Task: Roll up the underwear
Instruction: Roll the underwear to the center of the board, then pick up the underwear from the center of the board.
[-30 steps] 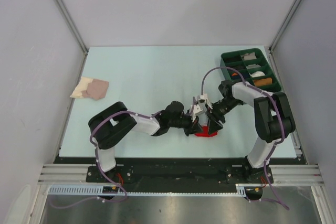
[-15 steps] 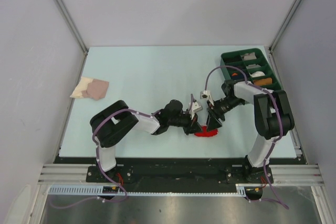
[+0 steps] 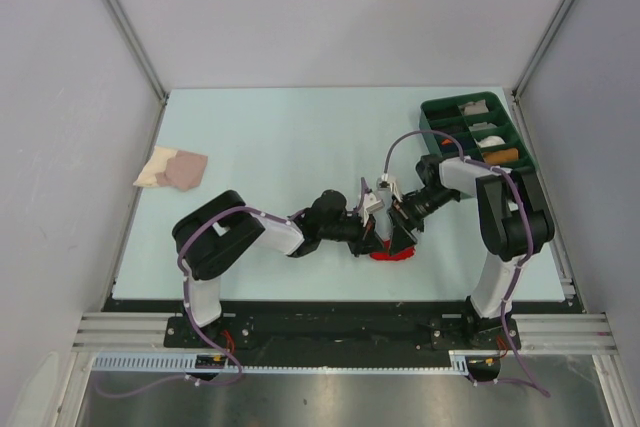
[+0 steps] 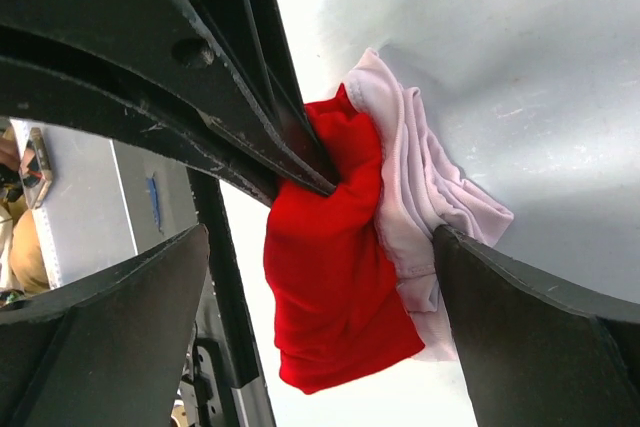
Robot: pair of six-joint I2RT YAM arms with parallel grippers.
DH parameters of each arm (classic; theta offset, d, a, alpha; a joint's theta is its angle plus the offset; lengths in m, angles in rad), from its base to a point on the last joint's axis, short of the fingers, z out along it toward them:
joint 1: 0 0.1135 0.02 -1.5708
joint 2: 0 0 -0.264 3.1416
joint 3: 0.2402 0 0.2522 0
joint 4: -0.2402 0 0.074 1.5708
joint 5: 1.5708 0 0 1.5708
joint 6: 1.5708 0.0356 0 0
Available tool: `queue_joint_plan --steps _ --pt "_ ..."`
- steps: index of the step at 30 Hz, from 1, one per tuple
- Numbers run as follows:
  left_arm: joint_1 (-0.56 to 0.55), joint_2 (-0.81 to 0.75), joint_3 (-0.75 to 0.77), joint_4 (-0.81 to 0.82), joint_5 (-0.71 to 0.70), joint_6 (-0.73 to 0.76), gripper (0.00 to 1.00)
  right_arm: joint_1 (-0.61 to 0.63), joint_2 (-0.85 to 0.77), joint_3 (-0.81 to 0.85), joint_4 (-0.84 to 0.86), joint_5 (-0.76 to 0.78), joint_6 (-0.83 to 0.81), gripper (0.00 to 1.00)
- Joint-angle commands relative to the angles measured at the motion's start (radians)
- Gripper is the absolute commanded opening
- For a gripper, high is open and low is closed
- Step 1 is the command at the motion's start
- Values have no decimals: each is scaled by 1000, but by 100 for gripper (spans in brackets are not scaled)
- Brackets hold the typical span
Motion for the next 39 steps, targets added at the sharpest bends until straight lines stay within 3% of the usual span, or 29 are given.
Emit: queue_joint_plan --steps 1,5,8,15,16,19,21,27,35,39 --pt "18 81 -61 -228 -74 14 0 30 13 -57 172 184 74 100" --pt "20 79 -61 -222 -76 9 0 31 14 -65 170 199 66 100" --pt "20 79 -61 -220 -76 6 1 38 27 -65 158 197 65 91" --pt "24 61 -65 -211 -102 -11 0 47 31 -62 153 202 83 37" --pt "27 55 -73 -207 -111 -17 1 47 33 -63 150 199 80 33" --pt "38 1 -100 -184 -162 -37 8 38 33 -56 126 171 63 19" --pt "46 -42 -120 -164 -186 -52 19 30 25 -44 94 150 43 12" --pt "87 -331 -194 -160 -306 -55 45 11 -21 -13 38 71 15 4" --pt "151 -672 -220 -338 -413 38 75 -51 -113 76 -21 -16 48 1" --pt "236 -850 -260 -383 -397 37 81 -134 -177 166 -38 -67 115 0"
